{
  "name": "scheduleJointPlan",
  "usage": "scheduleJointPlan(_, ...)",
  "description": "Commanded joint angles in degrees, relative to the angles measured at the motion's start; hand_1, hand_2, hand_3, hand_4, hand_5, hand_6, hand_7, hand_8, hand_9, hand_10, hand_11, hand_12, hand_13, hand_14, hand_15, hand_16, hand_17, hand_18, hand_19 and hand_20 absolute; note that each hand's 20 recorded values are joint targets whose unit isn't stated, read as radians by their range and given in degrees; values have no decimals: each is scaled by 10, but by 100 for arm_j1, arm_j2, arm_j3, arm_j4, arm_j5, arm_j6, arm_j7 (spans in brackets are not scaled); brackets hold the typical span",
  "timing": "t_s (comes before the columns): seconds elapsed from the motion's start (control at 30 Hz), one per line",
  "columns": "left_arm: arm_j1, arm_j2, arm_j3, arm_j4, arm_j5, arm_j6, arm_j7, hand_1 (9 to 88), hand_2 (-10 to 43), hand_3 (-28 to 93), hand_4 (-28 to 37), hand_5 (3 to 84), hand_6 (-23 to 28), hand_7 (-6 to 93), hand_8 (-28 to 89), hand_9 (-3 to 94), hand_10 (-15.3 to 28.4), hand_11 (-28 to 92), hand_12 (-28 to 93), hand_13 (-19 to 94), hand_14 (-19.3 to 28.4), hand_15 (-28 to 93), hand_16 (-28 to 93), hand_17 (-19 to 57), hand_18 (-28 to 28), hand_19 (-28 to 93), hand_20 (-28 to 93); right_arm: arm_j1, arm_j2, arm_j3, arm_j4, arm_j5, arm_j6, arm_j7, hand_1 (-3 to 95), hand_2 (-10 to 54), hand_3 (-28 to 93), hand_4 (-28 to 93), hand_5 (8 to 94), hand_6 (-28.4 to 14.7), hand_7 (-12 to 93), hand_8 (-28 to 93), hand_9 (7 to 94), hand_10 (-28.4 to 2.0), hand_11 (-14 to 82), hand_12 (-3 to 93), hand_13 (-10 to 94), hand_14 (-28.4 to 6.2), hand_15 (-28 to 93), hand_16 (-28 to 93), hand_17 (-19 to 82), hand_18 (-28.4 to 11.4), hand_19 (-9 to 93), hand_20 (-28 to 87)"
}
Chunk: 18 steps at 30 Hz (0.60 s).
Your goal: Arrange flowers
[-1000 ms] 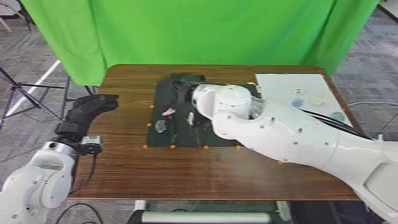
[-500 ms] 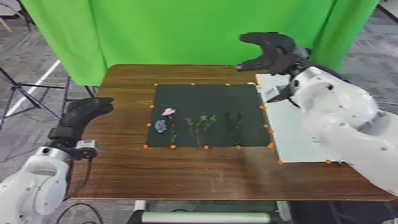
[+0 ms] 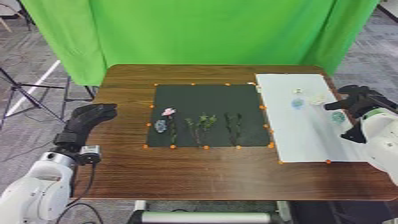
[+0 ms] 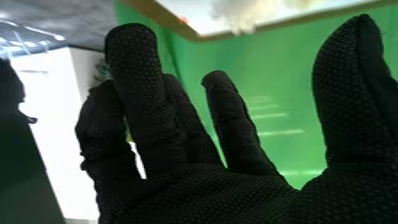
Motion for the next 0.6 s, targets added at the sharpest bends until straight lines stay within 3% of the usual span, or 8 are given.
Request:
scheduleJointPlan(0.03,98,-79,-63,-69,39,-51,-16,312,-15,619,-172,492,48,186,-80,475,142,251,125,371,182,232,-19,38,138,146,142,-304,-38,157,133,26,-66,108,289,-95,655,-248,398,-31,69,-53,427,-191,50,173,640,-143,524,320,254,-251,692,641)
scheduleJointPlan(0.27,124,-94,-93,-82,23,-47,-33,311,-15,619,-171,491,47,186,-79,475,143,251,125,372,181,232,-19,39,137,144,142,-511,-85,231,174,14,-66,121,293,-95,656,-247,415,-29,77,-59,457,-186,58,176,642,-145,541,318,254,-252,694,644)
scheduleJointPlan(0.37,128,-114,-91,-81,15,-49,-31,311,-15,618,-172,491,47,185,-79,475,143,250,125,372,182,232,-19,39,137,144,143,-535,-118,160,203,18,5,77,315,-95,654,-233,456,-22,99,-66,509,-176,71,189,650,-141,570,321,263,-252,706,648)
scheduleJointPlan(0.6,87,-119,-54,-70,15,-41,-23,312,-14,617,-172,491,47,187,-79,475,144,250,125,372,182,232,-19,39,137,142,143,-276,-185,-409,343,-63,631,73,358,-95,660,-235,515,-11,125,-78,571,-158,82,195,673,-134,595,325,281,-251,724,653)
